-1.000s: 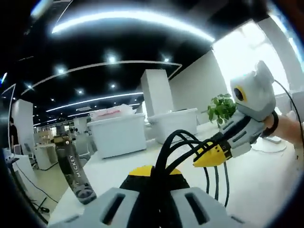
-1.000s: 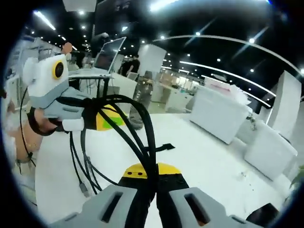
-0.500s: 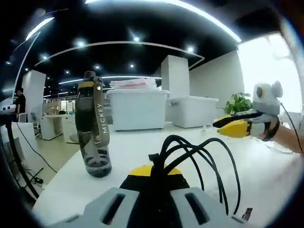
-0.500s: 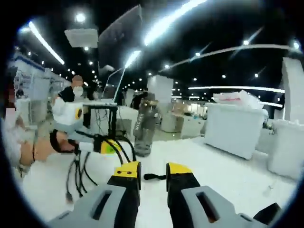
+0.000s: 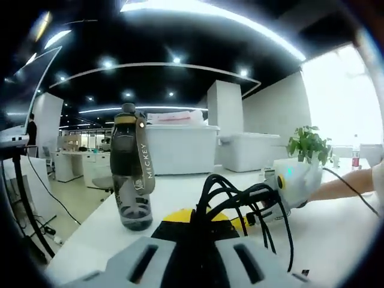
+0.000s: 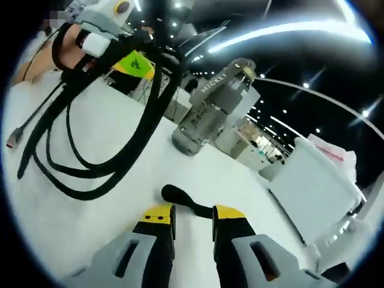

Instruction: Coil the Type-C to USB data cable on the desktop and secure it with Velcro straps.

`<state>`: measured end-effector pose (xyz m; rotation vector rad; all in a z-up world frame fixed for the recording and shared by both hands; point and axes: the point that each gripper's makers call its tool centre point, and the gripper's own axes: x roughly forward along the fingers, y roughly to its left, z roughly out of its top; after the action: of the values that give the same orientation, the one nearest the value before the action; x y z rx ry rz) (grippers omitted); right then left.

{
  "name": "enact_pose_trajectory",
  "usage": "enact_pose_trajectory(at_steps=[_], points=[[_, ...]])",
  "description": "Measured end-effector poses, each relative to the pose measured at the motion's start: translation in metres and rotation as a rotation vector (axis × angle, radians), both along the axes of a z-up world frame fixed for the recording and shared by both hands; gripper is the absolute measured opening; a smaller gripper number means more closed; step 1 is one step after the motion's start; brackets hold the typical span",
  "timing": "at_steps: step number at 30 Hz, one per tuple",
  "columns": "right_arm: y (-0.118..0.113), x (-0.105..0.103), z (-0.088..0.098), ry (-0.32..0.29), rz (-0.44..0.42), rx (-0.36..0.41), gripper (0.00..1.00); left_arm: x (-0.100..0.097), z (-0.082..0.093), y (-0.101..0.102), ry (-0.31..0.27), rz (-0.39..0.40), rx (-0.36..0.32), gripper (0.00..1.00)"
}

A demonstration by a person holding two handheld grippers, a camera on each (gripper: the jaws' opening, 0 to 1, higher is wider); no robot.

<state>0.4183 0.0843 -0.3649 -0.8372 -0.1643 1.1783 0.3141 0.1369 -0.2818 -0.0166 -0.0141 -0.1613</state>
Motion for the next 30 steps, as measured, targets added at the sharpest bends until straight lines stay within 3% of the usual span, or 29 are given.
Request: enact_pose_trajectory(at_steps=[5, 8, 10, 12, 17, 19, 22, 25, 30], points=[[0.015, 0.001, -0.001, -0.078, 0.055, -0.047, 0.16, -0.001, 0.002, -0.003, -0.013, -0.007, 0.001, 0.02], [0.02, 0.003, -0.002, -0.099, 0.073, -0.04, 0.05, -0.001, 0.002, -0.004, -0.014, -0.014, -0.024, 0.02], [0.02, 0.002, 0.0, -0.102, 0.077, -0.029, 0.02, 0.0, 0.0, -0.003, -0.011, -0.018, -0.04, 0.02], [0.013, -0.003, 0.0, -0.048, 0.071, -0.013, 0.02, 0.0, -0.002, -0.006, -0.004, -0.031, -0.059, 0.02], [-0.038, -0.025, 0.01, -0.051, 0.066, 0.016, 0.02, 0.0, -0.005, -0.028, 0.002, -0.121, -0.086, 0.02], [-0.066, -0.036, 0.012, -0.048, 0.051, 0.022, 0.02, 0.0, -0.006, -0.043, 0.015, -0.177, -0.123, 0.02], [-0.102, -0.05, 0.014, -0.041, 0.03, 0.041, 0.02, 0.001, -0.007, -0.065, 0.025, -0.224, -0.118, 0.02], [-0.143, -0.073, 0.016, -0.02, 0.009, 0.062, 0.02, -0.006, -0.003, -0.106, 0.026, -0.305, -0.09, 0.02], [-0.18, -0.1, 0.015, -0.037, 0.009, 0.05, 0.02, -0.018, 0.003, -0.151, 0.033, -0.378, -0.133, 0.02]])
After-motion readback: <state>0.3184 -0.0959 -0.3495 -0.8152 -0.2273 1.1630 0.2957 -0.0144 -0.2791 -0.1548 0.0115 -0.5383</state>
